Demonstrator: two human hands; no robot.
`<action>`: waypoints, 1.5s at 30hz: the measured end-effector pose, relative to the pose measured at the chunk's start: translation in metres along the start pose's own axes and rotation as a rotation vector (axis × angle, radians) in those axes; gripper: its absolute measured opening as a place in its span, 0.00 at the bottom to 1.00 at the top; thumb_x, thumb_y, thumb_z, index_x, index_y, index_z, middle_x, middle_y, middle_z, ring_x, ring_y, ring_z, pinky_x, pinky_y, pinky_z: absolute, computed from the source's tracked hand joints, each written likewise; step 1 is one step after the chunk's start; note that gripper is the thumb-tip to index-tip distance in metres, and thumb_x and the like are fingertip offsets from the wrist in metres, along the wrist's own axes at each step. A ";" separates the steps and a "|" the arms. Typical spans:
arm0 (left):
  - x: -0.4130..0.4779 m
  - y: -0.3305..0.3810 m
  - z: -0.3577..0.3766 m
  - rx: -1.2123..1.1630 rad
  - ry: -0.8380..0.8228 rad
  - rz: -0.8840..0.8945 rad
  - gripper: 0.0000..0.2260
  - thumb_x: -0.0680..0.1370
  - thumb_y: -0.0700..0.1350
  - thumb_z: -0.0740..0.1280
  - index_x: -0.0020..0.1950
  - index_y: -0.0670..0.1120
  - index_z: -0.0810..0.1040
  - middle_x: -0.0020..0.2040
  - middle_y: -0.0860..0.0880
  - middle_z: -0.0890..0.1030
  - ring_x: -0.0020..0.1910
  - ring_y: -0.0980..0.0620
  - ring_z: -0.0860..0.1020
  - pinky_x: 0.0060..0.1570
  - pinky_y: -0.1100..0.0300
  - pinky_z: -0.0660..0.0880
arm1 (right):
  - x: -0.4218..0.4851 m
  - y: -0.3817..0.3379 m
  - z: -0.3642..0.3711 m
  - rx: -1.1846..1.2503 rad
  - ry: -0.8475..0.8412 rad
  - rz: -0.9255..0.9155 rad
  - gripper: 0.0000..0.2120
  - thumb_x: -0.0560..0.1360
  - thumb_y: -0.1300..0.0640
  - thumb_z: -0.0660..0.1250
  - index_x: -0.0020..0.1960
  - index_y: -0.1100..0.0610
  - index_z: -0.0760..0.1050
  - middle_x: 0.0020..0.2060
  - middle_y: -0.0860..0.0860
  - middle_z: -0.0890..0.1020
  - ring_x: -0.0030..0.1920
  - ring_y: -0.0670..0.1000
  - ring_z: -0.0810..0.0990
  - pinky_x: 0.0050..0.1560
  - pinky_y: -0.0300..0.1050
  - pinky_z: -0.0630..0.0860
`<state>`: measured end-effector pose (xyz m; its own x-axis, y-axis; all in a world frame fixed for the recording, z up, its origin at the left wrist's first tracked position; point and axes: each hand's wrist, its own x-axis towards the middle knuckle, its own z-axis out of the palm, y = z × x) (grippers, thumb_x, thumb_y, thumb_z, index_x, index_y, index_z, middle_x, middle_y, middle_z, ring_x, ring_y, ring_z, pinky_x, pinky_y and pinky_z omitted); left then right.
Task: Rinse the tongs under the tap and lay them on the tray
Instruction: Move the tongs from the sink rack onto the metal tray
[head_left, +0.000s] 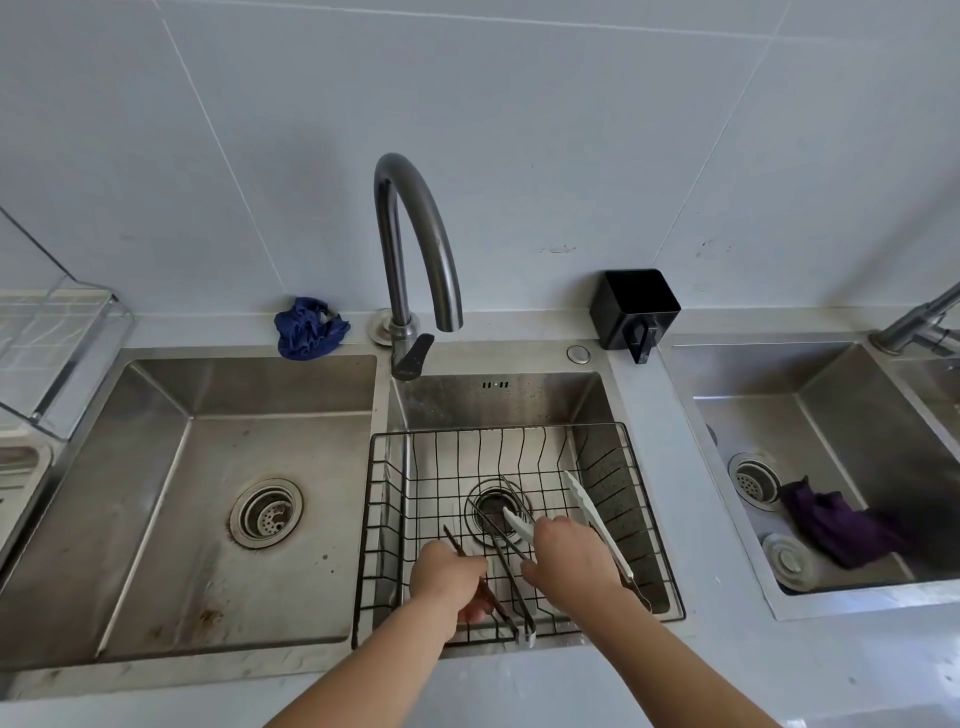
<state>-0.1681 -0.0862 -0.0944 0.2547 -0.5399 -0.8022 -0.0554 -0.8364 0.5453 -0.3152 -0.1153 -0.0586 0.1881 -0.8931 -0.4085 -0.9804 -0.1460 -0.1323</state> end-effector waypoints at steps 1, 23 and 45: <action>0.000 -0.001 -0.001 -0.010 0.002 0.006 0.09 0.76 0.37 0.68 0.51 0.32 0.76 0.43 0.31 0.84 0.25 0.40 0.80 0.23 0.58 0.75 | 0.000 0.000 0.000 0.011 0.005 0.000 0.10 0.78 0.51 0.68 0.54 0.57 0.77 0.46 0.51 0.78 0.41 0.52 0.75 0.40 0.44 0.69; -0.022 0.045 -0.077 -0.126 0.165 0.374 0.14 0.78 0.36 0.66 0.64 0.42 0.78 0.33 0.44 0.81 0.26 0.45 0.81 0.25 0.55 0.78 | -0.009 -0.009 -0.042 0.252 0.249 -0.046 0.19 0.78 0.44 0.66 0.61 0.56 0.78 0.51 0.50 0.83 0.52 0.52 0.80 0.51 0.46 0.77; -0.040 0.021 -0.246 -0.505 0.459 0.385 0.09 0.76 0.35 0.66 0.52 0.45 0.81 0.28 0.45 0.82 0.23 0.48 0.79 0.23 0.53 0.78 | 0.006 -0.163 -0.081 0.351 0.356 -0.435 0.18 0.75 0.45 0.70 0.60 0.54 0.79 0.44 0.49 0.80 0.42 0.51 0.78 0.40 0.45 0.74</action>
<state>0.0579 -0.0586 0.0086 0.6864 -0.5983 -0.4133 0.1969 -0.3941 0.8977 -0.1587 -0.1318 0.0341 0.4727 -0.8789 0.0639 -0.7306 -0.4314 -0.5292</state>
